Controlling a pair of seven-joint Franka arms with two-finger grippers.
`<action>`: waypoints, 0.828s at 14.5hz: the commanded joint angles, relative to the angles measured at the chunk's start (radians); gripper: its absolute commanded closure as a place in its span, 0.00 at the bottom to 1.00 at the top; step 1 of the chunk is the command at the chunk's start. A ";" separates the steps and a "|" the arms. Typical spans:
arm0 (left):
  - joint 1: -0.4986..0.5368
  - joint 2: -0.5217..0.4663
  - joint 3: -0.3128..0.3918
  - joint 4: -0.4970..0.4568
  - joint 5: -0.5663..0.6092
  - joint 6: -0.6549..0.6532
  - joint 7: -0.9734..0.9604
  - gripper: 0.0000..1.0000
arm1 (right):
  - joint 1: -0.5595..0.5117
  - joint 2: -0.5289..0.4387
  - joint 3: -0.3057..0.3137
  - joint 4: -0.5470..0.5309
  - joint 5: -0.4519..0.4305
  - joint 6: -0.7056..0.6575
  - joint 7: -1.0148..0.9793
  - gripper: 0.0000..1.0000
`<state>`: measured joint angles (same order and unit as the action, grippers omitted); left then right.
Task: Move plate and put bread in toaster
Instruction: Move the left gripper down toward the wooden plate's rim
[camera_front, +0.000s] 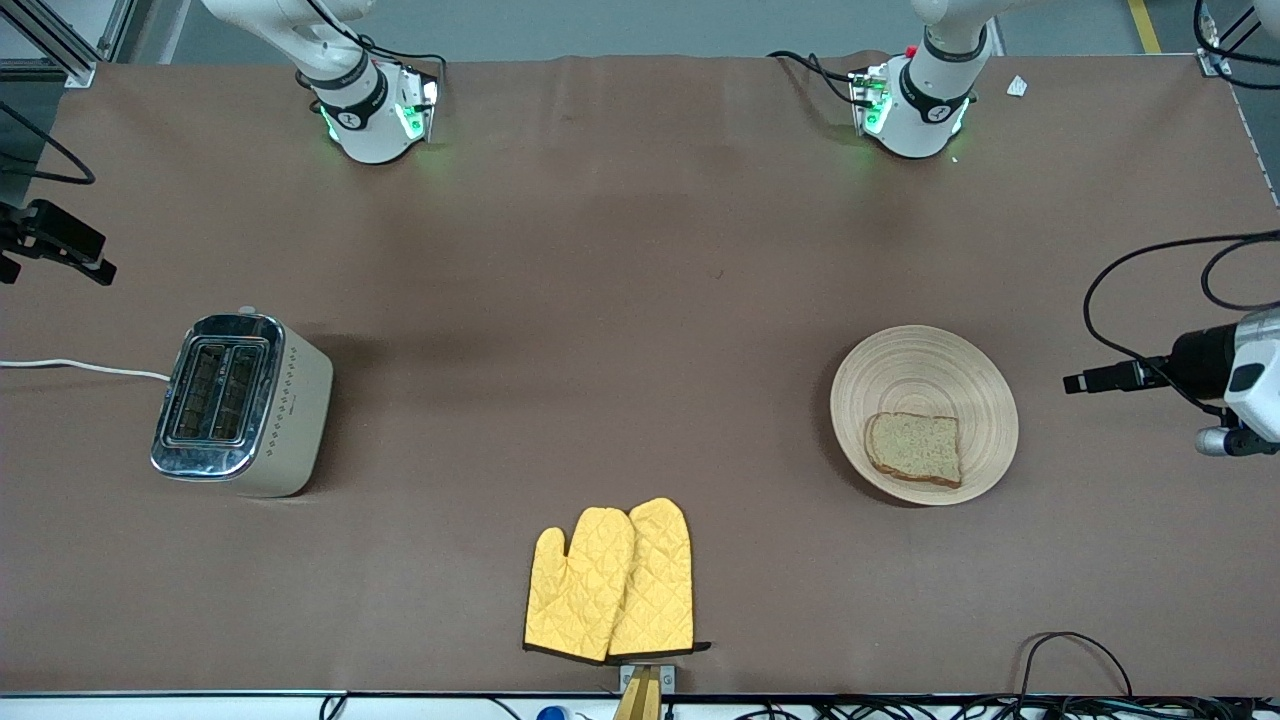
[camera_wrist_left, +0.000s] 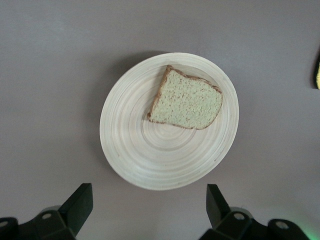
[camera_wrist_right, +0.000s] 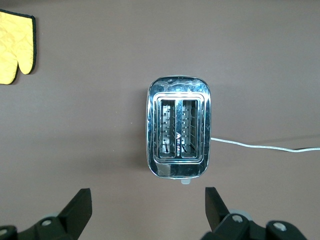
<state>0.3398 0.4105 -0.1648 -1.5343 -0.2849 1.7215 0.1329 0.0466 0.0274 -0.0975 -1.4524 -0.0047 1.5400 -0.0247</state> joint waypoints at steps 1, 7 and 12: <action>0.089 0.082 -0.007 -0.003 -0.083 0.041 0.189 0.00 | -0.004 0.003 0.007 0.010 -0.014 -0.005 0.005 0.00; 0.202 0.281 -0.007 -0.003 -0.259 0.075 0.528 0.17 | -0.004 0.003 0.007 0.010 -0.012 -0.006 0.005 0.00; 0.211 0.393 -0.006 0.003 -0.398 0.079 0.617 0.34 | -0.004 0.003 0.007 0.010 -0.012 -0.006 0.005 0.00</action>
<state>0.5441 0.7649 -0.1637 -1.5463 -0.6350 1.7976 0.7309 0.0467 0.0283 -0.0973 -1.4515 -0.0047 1.5399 -0.0247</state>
